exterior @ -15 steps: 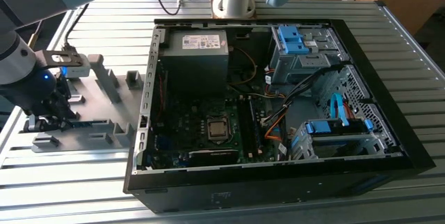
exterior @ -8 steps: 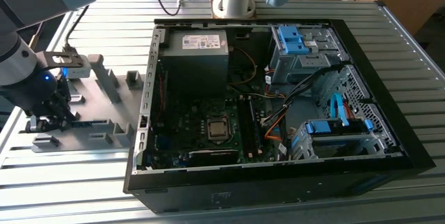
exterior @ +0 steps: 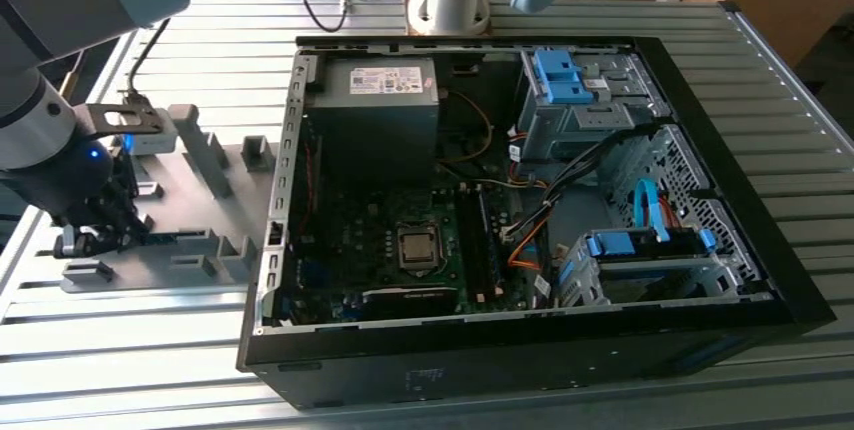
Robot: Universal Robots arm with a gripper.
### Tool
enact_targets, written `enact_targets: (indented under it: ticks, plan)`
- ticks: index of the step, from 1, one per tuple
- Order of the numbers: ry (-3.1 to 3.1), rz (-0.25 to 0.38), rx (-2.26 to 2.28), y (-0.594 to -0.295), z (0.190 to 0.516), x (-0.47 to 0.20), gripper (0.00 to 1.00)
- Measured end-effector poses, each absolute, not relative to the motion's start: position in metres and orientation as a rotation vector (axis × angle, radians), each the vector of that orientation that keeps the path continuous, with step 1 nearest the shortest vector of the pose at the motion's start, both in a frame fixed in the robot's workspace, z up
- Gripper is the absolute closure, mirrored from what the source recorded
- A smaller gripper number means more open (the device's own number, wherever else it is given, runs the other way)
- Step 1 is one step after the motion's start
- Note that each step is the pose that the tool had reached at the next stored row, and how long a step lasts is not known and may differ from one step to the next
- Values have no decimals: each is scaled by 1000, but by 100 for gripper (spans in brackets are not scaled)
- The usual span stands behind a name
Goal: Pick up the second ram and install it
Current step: 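Pick up the second ram and move it above second insertion slot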
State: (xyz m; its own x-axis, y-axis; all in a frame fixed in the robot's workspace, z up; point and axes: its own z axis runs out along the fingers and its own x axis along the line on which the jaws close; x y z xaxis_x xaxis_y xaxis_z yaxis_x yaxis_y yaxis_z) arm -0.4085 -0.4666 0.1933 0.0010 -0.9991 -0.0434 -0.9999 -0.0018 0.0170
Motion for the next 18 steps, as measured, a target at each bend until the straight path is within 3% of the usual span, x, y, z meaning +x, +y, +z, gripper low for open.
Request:
enact_targets:
  ticks: [18]
  plan:
    - [2206,67,-2210,-467,187,-407,78]
